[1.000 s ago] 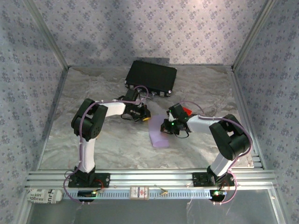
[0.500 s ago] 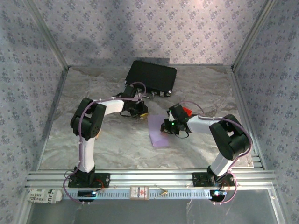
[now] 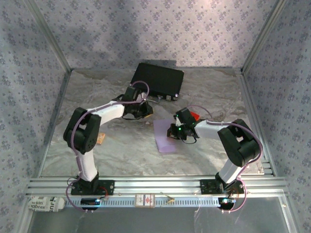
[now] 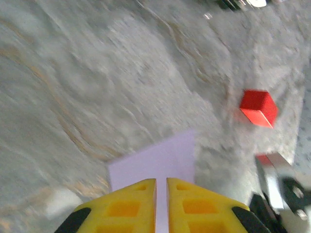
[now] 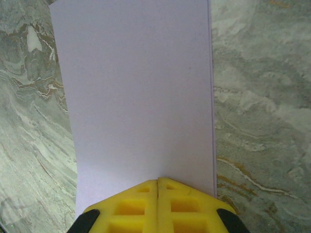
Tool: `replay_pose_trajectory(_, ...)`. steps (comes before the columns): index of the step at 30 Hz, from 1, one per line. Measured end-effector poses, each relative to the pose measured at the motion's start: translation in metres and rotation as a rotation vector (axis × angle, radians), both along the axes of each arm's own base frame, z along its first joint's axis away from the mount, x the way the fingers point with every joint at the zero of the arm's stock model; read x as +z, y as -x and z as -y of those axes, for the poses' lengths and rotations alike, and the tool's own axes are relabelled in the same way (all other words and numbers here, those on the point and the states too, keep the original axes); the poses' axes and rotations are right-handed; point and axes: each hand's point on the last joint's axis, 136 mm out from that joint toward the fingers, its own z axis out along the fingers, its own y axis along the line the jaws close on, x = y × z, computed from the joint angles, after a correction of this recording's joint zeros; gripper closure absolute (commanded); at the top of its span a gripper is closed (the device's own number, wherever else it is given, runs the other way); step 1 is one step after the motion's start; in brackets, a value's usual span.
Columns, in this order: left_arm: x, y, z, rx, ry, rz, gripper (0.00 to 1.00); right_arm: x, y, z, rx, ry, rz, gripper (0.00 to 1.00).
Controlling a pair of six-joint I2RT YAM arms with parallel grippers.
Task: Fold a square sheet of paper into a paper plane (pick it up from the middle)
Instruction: First fold the square sheet of paper in half at the center of the table.
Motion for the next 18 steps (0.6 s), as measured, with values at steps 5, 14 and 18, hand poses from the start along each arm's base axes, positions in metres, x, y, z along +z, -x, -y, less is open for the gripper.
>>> replay_pose_trajectory(5, -0.007, 0.046, 0.025, -0.072, 0.065, -0.089, 0.87, 0.0, 0.0, 0.0, 0.0, 0.0, 0.0, 0.98)
replay_pose_trajectory(14, -0.035, 0.1, 0.04, -0.136, 0.07, -0.229, 0.88, 0.0, 0.0, 0.0, 0.0, 0.0, 0.0, 0.98)
replay_pose_trajectory(18, -0.05, 0.112, 0.031, -0.13, 0.05, -0.269, 0.88, 0.0, 0.0, 0.0, 0.0, 0.0, 0.0, 0.98)
